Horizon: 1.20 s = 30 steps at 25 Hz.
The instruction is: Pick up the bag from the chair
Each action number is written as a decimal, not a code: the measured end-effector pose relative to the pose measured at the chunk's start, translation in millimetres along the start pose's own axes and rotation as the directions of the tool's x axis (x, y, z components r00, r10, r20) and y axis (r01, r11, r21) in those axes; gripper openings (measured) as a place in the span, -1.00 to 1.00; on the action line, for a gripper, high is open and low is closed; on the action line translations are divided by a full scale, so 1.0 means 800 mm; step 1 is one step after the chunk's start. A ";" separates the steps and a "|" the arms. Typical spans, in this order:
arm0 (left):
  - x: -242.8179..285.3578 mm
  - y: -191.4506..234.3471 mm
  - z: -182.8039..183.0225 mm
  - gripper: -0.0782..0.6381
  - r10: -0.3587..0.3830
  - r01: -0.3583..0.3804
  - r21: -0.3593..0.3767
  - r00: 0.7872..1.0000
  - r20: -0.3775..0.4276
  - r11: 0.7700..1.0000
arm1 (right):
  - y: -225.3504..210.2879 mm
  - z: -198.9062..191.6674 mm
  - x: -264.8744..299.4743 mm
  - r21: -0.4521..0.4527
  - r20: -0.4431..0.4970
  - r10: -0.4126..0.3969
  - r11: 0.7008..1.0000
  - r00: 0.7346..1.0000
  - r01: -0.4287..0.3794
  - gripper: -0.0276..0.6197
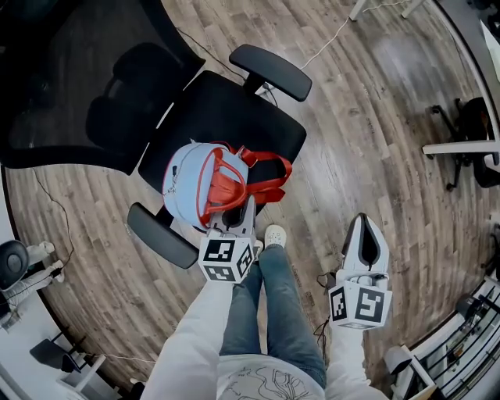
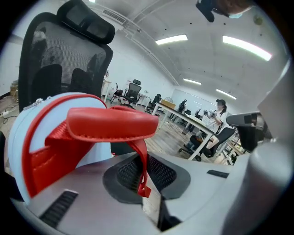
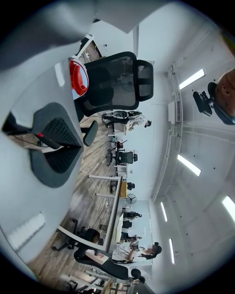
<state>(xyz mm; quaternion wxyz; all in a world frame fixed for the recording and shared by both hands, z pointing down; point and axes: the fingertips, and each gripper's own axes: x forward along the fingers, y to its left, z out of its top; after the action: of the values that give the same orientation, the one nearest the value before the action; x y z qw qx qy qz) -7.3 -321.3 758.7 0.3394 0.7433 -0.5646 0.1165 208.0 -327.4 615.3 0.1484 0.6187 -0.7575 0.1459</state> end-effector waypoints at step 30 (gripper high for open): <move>-0.155 -0.034 0.213 -0.70 -0.094 0.130 -0.150 0.969 0.227 0.980 | 0.057 0.159 -0.049 0.005 0.195 0.026 1.000 0.980 -0.027 -0.88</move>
<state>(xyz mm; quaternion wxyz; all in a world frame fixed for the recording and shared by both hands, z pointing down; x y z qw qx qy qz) -59.4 -331.7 553.2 0.3411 0.7521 -0.5630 -0.0320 165.0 -334.8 481.8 0.0689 0.6206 -0.7759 0.0895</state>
